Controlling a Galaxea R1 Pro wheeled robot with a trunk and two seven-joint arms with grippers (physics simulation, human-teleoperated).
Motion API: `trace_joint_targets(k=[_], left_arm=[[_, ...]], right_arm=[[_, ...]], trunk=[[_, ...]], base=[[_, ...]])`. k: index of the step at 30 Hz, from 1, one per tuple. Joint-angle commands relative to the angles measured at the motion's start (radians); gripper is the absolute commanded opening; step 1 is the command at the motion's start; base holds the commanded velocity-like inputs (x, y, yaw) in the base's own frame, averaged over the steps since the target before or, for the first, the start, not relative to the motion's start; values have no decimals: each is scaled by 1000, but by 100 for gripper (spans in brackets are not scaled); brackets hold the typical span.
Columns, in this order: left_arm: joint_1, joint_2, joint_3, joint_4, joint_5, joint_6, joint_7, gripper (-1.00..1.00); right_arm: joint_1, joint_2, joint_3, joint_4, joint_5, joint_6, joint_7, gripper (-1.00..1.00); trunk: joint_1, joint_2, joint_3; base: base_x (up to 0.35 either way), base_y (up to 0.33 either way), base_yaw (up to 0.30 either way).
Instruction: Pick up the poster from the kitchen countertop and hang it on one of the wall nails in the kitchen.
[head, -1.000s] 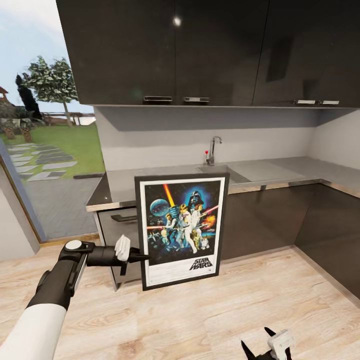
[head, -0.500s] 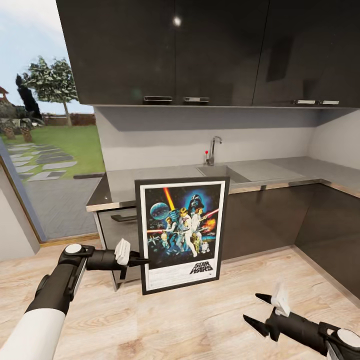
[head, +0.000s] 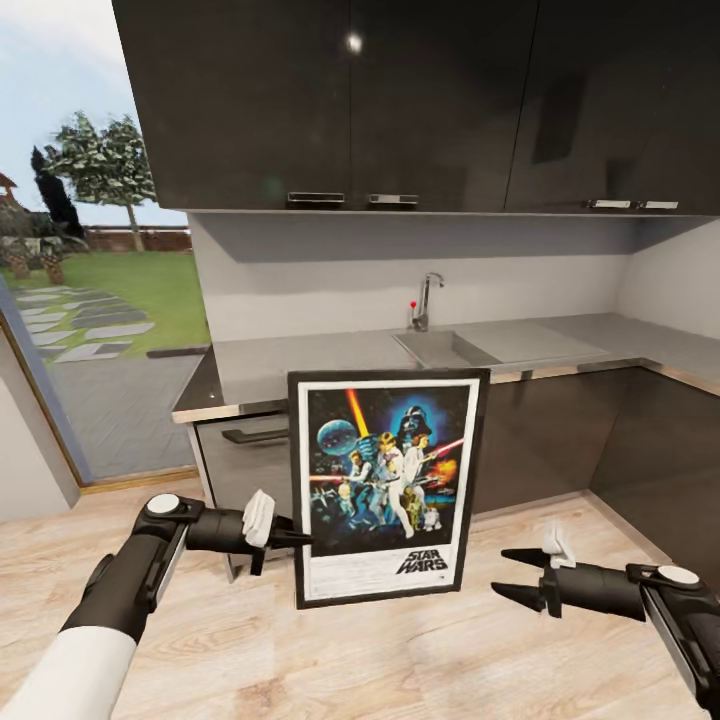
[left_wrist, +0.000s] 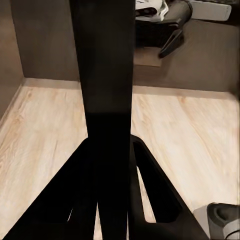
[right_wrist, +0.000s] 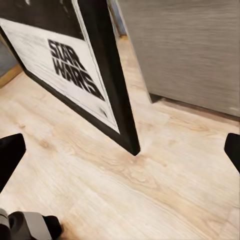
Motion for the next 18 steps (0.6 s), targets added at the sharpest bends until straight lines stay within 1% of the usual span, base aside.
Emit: trace_joint_targets(k=[1,4,5,7,8,10,12,14,18], left_arm=[[0,2,-7,-1,11,9,-6,-100],[0,14,-38,-2,50,9,-6,-100],[0,23,-59,-2,67,10,-6,-100],[0,30,-73,-2,79,10,-6,-100],[0,34,-83,-3,86,10,-6,-100],[1,39,-94,-4,96,10,-6,-100],[2,41,-100,-4,99,10,-6,-100],[4,42,-116,-4,103,10,-6,-100],[7,43,-127,-4,105,10,-6,-100]], right_arm=[[-8,-1,-1,7,1,11,10,100],[-22,-7,-1,21,1,12,29,100],[-28,-10,-1,24,1,12,48,100],[-33,-12,-1,25,1,12,72,100],[-42,-14,-1,27,1,12,99,100],[-60,-15,-1,29,1,12,143,100],[-65,-15,1,29,1,12,156,100],[-70,-16,3,29,1,11,171,100],[-73,-16,6,28,1,11,180,100]], trunk=[[0,-1,-1],[0,-1,-1],[0,-1,-1],[0,-1,-1],[0,-1,-1],[0,-1,-1],[0,-1,-1],[0,-1,-1],[0,-1,-1]], base=[[0,0,0],[0,0,0],[0,0,0],[0,0,0],[0,0,0],[0,0,0],[0,0,0],[0,0,0],[0,0,0]])
